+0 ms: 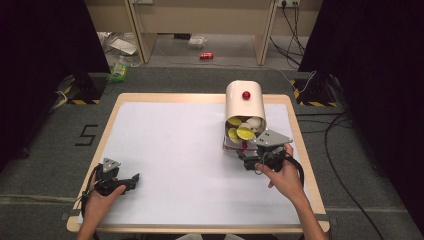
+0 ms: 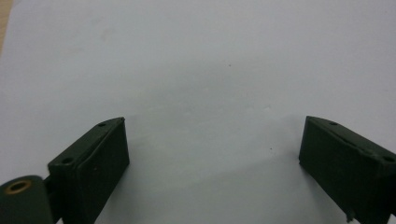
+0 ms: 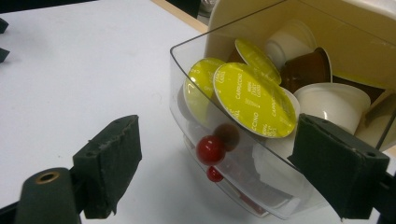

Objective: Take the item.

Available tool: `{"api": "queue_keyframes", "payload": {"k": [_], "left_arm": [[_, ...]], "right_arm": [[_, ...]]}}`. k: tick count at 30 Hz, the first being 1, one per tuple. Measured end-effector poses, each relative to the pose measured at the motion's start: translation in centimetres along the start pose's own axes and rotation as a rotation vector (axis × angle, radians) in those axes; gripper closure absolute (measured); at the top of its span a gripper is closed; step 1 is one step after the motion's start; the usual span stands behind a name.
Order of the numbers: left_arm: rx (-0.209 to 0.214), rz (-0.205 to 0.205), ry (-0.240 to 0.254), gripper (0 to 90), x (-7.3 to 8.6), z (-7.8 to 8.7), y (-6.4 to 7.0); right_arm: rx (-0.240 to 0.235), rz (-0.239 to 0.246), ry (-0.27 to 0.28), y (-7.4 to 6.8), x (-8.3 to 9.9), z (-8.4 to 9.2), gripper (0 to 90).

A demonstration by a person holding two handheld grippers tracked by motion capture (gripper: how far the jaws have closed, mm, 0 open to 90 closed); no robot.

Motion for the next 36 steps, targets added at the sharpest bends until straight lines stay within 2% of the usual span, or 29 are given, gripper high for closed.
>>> {"api": "queue_keyframes", "payload": {"k": [13,21,30,36], "left_arm": [[-0.001,-0.002,0.000,7.6,0.0,0.0,0.0],[-0.003,-0.004,0.002,7.8,0.0,0.0,0.0],[-0.003,-0.004,0.001,7.7,0.0,0.0,0.0],[-0.003,-0.004,0.002,7.7,0.0,0.0,0.0]], "right_arm": [[-0.038,0.009,-0.006,-1.3,1.0,1.6,16.4],[-0.046,-0.002,-0.002,-1.7,1.3,1.9,16.4],[-0.069,-0.007,-0.022,-2.5,1.8,2.6,16.6],[-0.070,-0.026,-0.018,-2.6,1.9,2.6,17.0]]}}
Point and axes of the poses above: each handheld gripper's, and its own axes: z roughly backward along the jaws, x roughly out of its underside, y roughly to its right, the point moved 2 cm from there along -z, roughly forward along the jaws, and after that the axes turned 7 degrees about y, right-handed, at the moved point
